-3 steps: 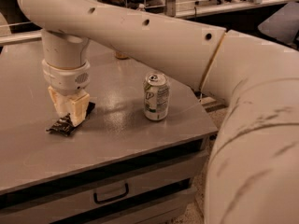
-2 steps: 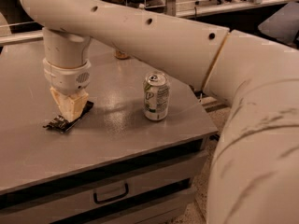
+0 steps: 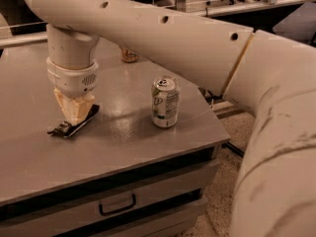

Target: Move rxbar chocolate near 7up can

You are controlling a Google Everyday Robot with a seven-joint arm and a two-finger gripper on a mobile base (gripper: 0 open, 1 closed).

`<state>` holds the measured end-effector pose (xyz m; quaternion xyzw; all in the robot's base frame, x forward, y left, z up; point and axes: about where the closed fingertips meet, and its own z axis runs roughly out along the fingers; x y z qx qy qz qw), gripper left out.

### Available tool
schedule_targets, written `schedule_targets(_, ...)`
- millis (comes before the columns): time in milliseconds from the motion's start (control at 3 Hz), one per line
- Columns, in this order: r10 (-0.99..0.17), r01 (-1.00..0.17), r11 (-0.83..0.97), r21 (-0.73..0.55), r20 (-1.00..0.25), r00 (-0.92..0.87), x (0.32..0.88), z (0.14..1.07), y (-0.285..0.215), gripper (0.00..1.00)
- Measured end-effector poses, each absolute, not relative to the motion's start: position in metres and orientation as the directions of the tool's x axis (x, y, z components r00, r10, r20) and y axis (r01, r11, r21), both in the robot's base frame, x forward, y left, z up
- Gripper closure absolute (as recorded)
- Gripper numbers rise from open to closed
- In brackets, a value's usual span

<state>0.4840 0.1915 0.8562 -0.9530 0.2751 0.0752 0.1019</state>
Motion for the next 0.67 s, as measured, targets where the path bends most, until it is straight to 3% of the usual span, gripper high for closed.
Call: schedule_targets(667,-0.605,-0.621,-0.772,-0.133,-0.145,0.783,0.491,0.867,0.140,1.00)
